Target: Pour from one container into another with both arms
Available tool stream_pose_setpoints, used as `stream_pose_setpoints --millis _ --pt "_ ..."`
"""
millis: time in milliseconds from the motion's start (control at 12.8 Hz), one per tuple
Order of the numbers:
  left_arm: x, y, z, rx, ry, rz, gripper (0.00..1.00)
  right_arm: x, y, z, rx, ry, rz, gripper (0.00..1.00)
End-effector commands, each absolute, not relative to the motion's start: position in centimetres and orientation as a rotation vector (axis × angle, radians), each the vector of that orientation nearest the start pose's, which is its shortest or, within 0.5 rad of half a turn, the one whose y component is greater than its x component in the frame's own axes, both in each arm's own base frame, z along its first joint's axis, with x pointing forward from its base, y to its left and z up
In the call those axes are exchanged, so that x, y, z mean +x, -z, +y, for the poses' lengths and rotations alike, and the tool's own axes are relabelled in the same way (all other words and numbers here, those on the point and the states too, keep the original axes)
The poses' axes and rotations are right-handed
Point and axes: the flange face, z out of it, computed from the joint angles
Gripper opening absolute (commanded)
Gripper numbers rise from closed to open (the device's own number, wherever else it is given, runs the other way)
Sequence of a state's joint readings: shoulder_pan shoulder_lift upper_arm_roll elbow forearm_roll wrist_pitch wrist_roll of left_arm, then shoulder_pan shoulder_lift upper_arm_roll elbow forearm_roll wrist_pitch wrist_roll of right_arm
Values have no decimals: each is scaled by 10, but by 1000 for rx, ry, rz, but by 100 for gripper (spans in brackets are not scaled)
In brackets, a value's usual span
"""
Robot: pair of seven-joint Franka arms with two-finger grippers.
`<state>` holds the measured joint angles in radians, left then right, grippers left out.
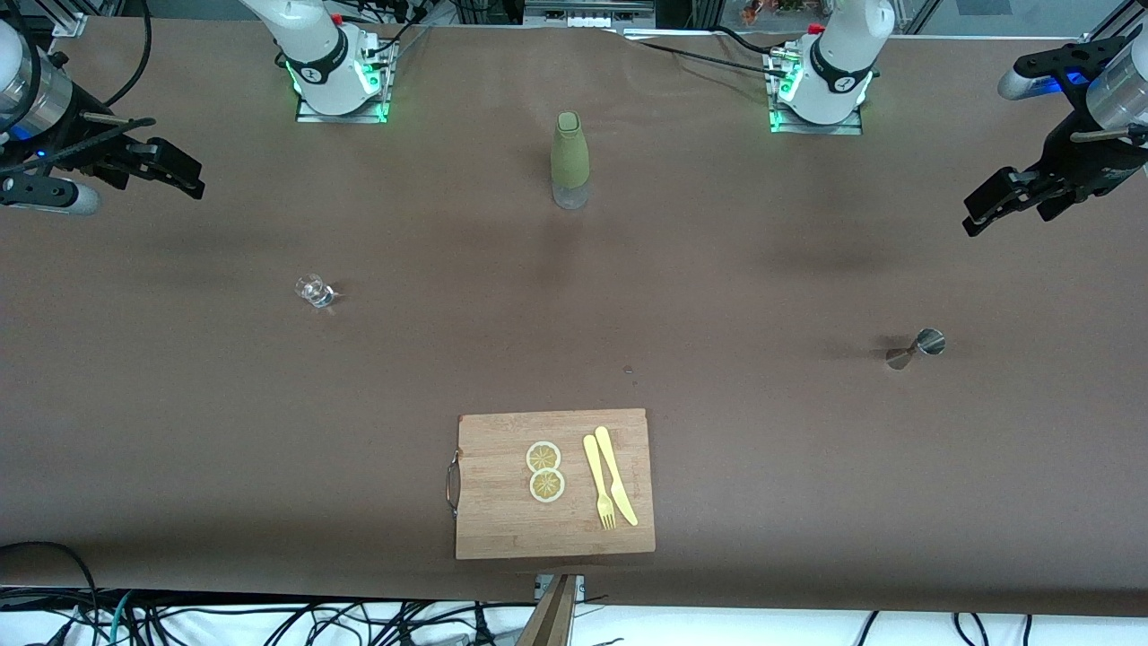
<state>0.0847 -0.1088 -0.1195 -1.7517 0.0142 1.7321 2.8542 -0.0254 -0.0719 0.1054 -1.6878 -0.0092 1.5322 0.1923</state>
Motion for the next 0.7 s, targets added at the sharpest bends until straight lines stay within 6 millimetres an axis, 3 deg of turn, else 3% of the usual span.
stream_pose_setpoints --millis 0,390,624 --pt "537 -611 -7 88 20 3067 100 525 -609 42 -3173 -115 198 100" --pt "537 -611 -8 -87 33 3068 100 525 -609 41 -3175 -115 198 100" --pt "537 -608 0 -455 63 3048 100 525 -609 42 -3173 -115 196 100"
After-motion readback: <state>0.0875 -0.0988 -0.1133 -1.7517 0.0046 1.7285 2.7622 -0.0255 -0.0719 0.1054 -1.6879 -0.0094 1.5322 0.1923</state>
